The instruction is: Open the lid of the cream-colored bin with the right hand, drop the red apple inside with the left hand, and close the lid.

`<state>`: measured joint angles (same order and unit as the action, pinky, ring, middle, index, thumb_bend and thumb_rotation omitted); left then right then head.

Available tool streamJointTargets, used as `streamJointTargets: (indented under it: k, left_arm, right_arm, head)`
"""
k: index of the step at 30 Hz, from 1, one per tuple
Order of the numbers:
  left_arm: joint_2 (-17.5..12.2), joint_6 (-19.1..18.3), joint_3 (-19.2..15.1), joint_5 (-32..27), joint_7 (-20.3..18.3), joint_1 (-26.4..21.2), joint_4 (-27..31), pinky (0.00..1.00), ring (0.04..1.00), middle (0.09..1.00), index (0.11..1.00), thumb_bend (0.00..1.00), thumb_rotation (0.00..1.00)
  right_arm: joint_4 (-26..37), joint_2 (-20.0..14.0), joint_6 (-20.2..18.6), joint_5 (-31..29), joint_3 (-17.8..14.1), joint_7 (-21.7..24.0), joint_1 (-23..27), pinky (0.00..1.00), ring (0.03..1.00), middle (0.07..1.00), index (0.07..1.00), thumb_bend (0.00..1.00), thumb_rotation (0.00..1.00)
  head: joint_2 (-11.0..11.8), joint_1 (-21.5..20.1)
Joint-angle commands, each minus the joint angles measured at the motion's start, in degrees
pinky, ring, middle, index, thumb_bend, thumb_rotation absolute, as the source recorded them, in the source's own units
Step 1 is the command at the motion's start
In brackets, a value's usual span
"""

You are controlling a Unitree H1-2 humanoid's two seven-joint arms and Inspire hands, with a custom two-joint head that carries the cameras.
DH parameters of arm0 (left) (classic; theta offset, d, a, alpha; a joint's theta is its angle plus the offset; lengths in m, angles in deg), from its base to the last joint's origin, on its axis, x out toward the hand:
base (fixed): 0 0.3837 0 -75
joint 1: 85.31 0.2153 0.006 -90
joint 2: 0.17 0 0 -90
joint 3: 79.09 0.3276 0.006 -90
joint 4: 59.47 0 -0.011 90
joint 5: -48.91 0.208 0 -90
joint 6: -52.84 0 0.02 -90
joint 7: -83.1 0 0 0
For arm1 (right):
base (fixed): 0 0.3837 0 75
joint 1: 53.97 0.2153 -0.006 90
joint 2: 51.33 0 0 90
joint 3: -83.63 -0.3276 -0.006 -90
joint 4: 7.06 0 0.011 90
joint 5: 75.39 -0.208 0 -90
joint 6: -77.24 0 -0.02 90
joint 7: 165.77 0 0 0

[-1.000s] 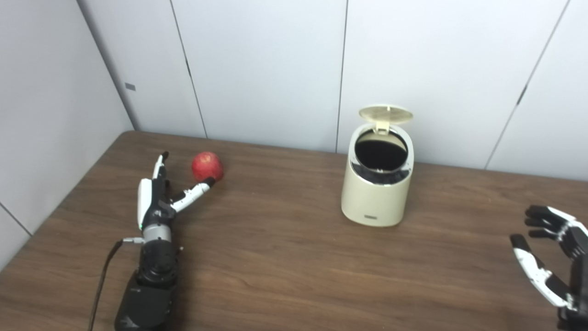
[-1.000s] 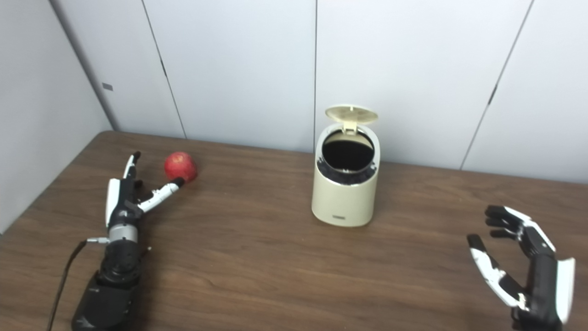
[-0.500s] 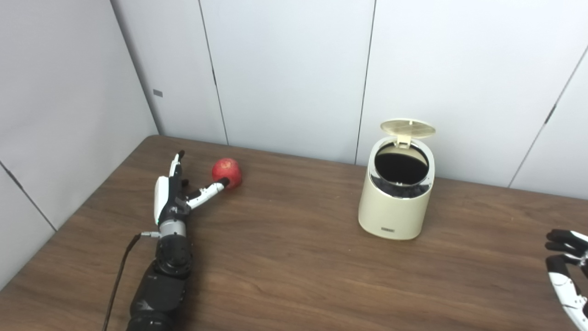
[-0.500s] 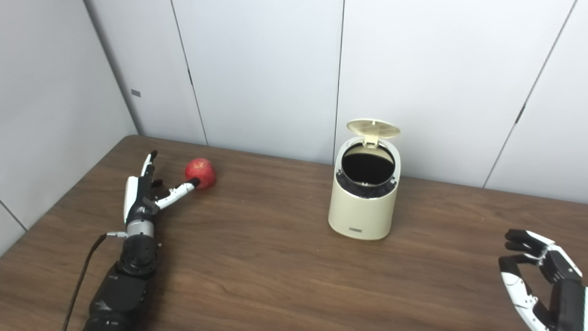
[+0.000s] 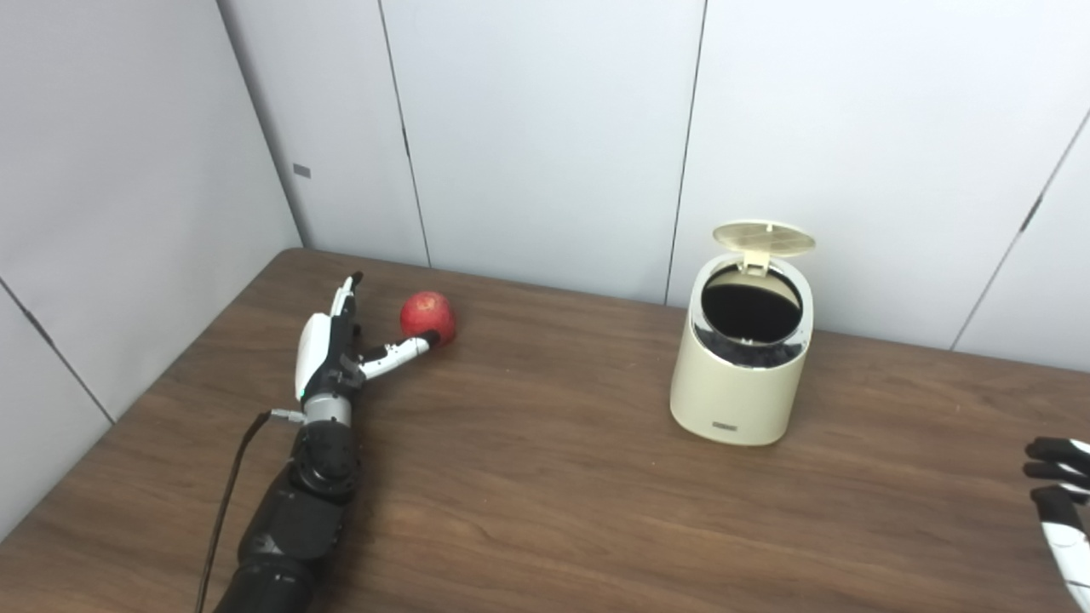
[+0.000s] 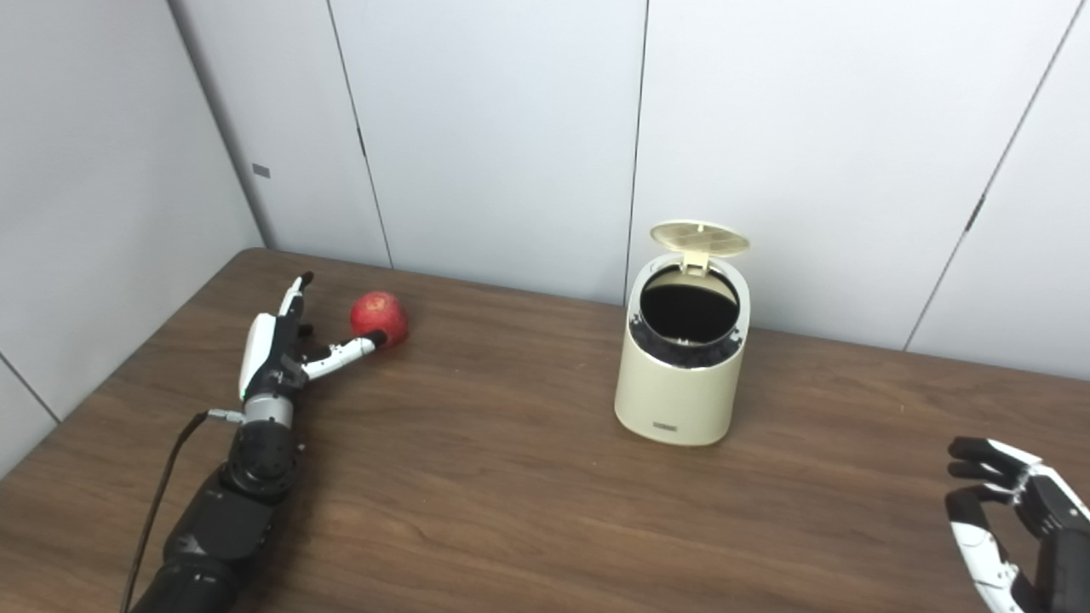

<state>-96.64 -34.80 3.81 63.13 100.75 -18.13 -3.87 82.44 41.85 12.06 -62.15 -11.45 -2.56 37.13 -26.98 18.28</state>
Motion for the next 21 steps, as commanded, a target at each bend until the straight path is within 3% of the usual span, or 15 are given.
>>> streamJointTargets:
  k: [1, 5, 7, 13, 21]
  left_arm:
    - [1.79, -5.18, 1.69, -0.59, -3.06, 1.14, -4.35, 0.81, 0.951, 1.0, 1.0, 1.0, 0.37]
    - [2.09, -5.21, 2.84, 0.39, -2.34, -0.22, -6.01, 0.79, 0.93, 1.0, 1.0, 1.0, 0.38]
    - [2.12, -4.13, 3.03, 0.25, -2.3, -1.2, -7.74, 0.78, 0.924, 0.999, 0.995, 1.0, 0.37]
    - [2.9, -0.52, 3.73, 0.09, -0.38, -3.36, -10.71, 0.77, 0.895, 0.956, 0.952, 1.0, 0.36]
    - [3.98, 3.0, 4.88, -2.8, -3.27, -5.75, -12.4, 0.82, 0.907, 0.936, 0.935, 1.0, 0.32]
  right_arm:
    - [-1.85, 0.2, 1.99, 2.24, 0.07, -0.71, -2.83, 0.47, 0.582, 0.622, 0.617, 0.54, 0.75]
    - [-1.68, -0.01, 2.07, 3.83, 0.5, -1.52, -3.04, 0.46, 0.582, 0.621, 0.616, 0.53, 0.76]
    - [-1.62, -0.08, 2.08, 4.18, 0.79, -1.64, -3.18, 0.47, 0.591, 0.628, 0.621, 0.48, 0.73]
    - [-1.5, 0.5, 2.08, 5.88, 1.21, -2.94, -3.58, 0.47, 0.588, 0.629, 0.62, 0.44, 0.7]
    - [0.24, 2.2, 1.44, 6.59, 0.33, -2.14, -4.35, 0.47, 0.59, 0.629, 0.623, 0.4, 0.68]
  head:
    - [-0.04, -0.05]
    - [-0.1, -1.18]
    - [-0.1, -1.45]
    - [0.1, -3.17]
    - [-0.06, -3.96]
